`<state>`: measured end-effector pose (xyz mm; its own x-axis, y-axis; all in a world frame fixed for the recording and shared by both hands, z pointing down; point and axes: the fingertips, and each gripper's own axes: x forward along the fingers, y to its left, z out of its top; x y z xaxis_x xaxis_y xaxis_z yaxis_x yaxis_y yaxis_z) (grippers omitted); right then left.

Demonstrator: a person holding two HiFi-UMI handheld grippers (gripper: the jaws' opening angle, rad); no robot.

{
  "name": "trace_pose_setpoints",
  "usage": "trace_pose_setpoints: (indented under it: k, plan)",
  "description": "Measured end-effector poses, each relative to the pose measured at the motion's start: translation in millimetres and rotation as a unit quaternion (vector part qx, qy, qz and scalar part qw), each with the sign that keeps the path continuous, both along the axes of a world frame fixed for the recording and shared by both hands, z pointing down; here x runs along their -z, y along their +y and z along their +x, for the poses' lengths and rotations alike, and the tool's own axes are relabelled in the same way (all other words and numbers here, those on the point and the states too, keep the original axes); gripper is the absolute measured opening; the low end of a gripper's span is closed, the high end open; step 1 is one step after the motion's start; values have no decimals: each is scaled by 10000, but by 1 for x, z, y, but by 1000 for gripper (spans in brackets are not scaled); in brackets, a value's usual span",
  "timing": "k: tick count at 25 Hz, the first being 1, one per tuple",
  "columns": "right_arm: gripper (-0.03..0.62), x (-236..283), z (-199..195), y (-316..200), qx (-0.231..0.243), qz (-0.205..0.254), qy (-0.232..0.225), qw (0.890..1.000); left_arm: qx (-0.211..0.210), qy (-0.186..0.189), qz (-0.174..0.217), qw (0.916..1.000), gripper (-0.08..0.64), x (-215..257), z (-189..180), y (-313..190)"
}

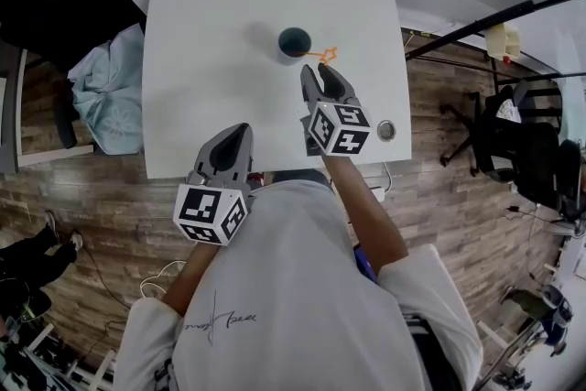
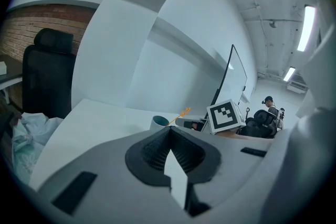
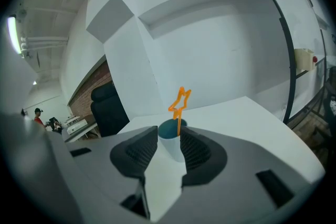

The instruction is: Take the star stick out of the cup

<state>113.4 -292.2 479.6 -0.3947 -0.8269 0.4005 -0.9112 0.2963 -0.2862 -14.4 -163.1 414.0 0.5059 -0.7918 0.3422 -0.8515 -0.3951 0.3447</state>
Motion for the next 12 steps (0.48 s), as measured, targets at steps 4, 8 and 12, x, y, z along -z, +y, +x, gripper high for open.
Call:
trace_pose_setpoints:
  k: [4, 8, 12]
  plan:
    - [132, -4, -2, -6, 13, -46, -32, 10000, 46, 6, -56, 10000, -3, -3, -3, -3]
    - [133, -6, -3, -11, 13, -87, -78, 9999, 84, -15, -74, 9999, -3, -3, -3, -7]
    - [134, -11, -3, -14, 18, -148, -111, 9998, 100, -37, -92, 9999, -3, -4, -3, -9]
